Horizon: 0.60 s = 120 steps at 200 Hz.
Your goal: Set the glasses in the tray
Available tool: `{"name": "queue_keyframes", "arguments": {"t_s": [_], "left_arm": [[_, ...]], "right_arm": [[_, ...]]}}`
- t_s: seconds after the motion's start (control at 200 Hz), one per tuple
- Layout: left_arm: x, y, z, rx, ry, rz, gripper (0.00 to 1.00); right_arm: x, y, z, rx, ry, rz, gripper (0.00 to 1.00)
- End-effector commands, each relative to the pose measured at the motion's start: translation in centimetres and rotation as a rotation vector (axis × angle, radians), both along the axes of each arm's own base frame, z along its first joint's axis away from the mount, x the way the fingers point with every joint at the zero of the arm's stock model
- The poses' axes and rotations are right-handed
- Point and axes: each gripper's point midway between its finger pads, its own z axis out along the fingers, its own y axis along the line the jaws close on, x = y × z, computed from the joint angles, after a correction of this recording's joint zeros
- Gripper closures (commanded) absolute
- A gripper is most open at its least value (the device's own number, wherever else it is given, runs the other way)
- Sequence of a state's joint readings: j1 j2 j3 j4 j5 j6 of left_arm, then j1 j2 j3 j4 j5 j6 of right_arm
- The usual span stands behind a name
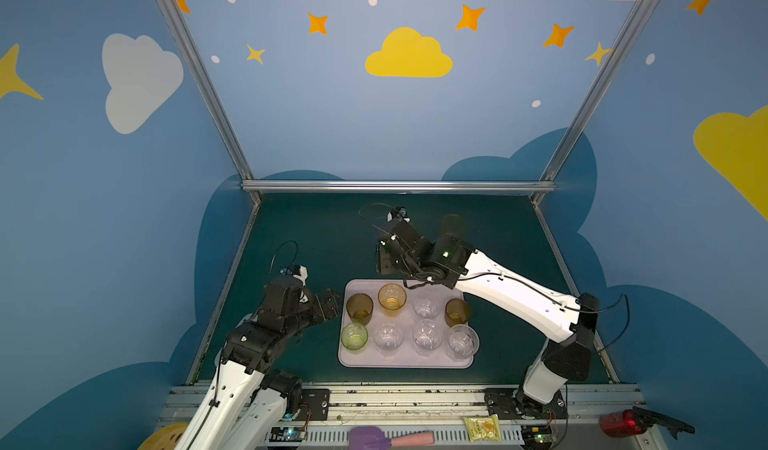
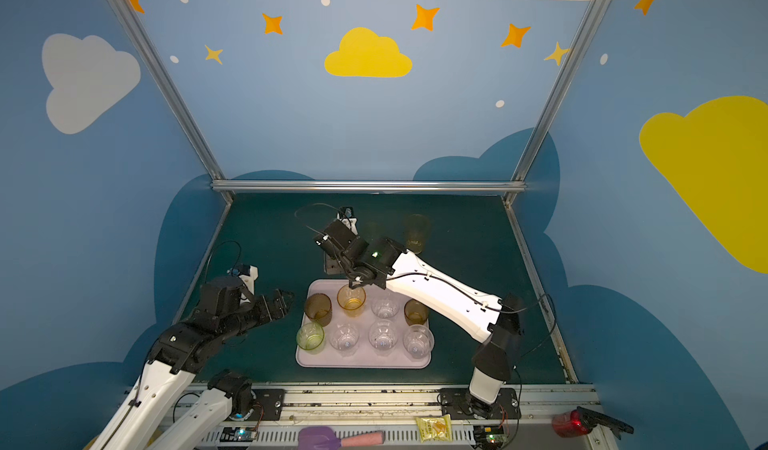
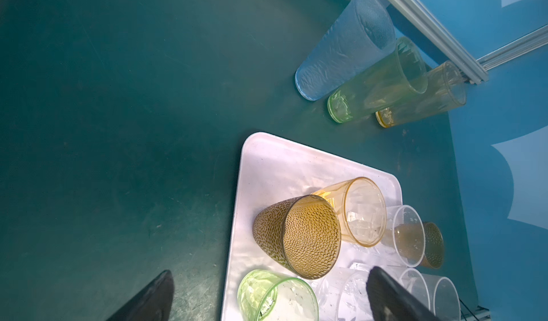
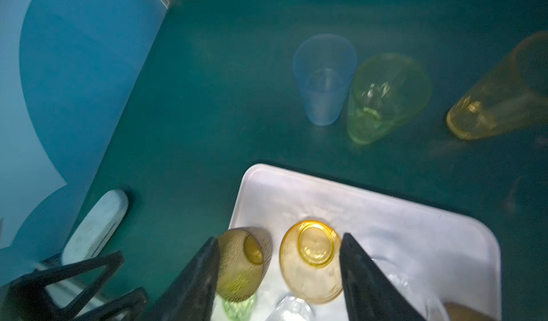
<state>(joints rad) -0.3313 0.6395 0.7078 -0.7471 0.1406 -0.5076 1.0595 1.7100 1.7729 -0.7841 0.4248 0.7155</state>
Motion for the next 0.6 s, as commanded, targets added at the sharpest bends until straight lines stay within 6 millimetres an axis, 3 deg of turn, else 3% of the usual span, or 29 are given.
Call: {"name": "queue_keyframes", "arguments": {"t_s": [0.0,0.14,0.275,0.421,0.596], "left_arm": [[0.4,-0.2,0.1,0.044,-0.011,-0.024,0.0],[1.0,0.0,0.3,0.126,-0.013,-0.031,0.0],[2.3,-0.2,0.3,0.147,0.001,-0.019,0.0],[3.8,-1.4,0.9,0.118,-0.009,-0.036,0.0],[5.9,-3.5,2.3,0.055,-0.006,-0.075,0.0]], "right_arm": [[3.7,-3.0,1.1,0.002,-0.061,-0.093,0.26],[7.1,-5.5,1.8,0.026,-0.08,-0.137,0.21],[8.6,-7.4,2.4,0.02,-0.096,-0.158,0.19],[7.2,-10.4,2.8,0.012,-0.09,-0.187,0.18],[4.8,-14.7,1.3,0.091,-0.113,-0.233,0.18]]}}
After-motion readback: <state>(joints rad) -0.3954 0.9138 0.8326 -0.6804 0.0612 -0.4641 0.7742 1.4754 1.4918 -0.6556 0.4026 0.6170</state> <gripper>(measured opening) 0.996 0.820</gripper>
